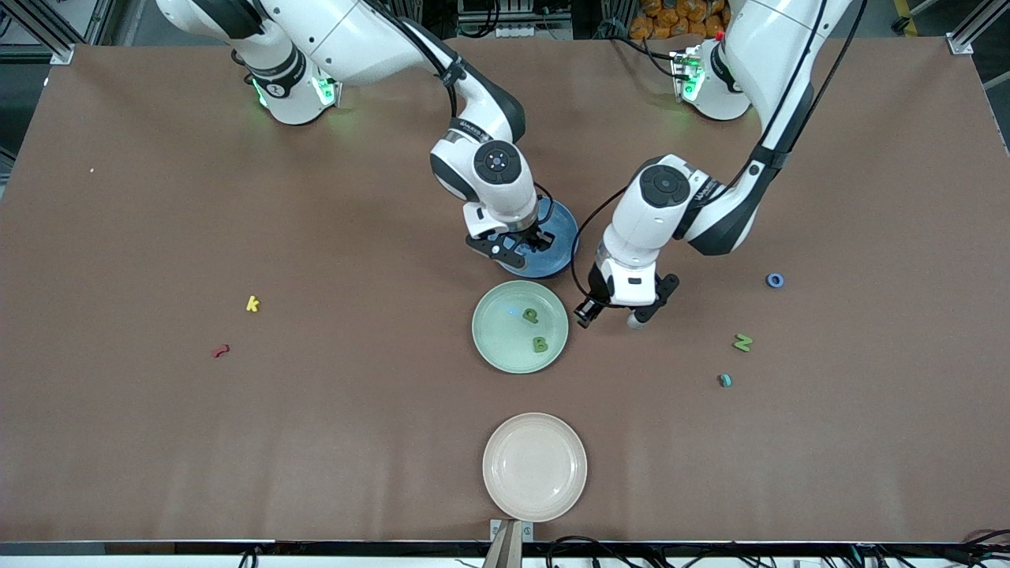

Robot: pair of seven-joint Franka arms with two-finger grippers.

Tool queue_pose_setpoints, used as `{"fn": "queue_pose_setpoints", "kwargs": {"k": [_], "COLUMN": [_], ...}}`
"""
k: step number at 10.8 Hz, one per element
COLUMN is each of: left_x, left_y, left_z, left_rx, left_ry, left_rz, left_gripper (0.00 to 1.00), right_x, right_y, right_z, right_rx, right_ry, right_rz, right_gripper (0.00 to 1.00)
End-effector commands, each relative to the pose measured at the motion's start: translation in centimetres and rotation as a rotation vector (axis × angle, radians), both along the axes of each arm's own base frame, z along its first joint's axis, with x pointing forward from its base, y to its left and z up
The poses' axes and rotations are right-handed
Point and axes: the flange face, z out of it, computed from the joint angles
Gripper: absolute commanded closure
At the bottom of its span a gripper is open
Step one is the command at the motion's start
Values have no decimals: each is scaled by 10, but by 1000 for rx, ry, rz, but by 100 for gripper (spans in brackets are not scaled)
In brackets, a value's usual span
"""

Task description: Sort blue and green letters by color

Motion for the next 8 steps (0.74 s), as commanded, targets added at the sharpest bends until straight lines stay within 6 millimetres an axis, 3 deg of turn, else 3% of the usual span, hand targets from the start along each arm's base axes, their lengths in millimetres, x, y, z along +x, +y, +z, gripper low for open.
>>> {"fn": "queue_pose_setpoints", "kwargs": {"k": [1, 3, 5, 6, 8], "left_x": [-2, -9, -13, -8, -2], "left_y": [-51, -85, -102, -97, -90], "left_z": [-4, -29, -30, -28, -20], "left_rx": [-45, -58, -71, -61, -45], "left_ry": [-23, 0, 7, -4, -11], "left_rz": [-32, -34, 16, 22, 29], "left_gripper": [100, 100, 100, 1, 0], "right_x": [10, 33, 52, 59, 75], "right_y": [-4, -31, -76, -102, -154], "right_z": [4, 24, 65, 87, 124], "right_rx": [-17, -51, -72, -69, -92], "right_ry": [16, 39, 49, 28, 17], "right_rz": [-36, -45, 97, 143, 232], "right_gripper": [0, 0, 0, 0, 0]}}
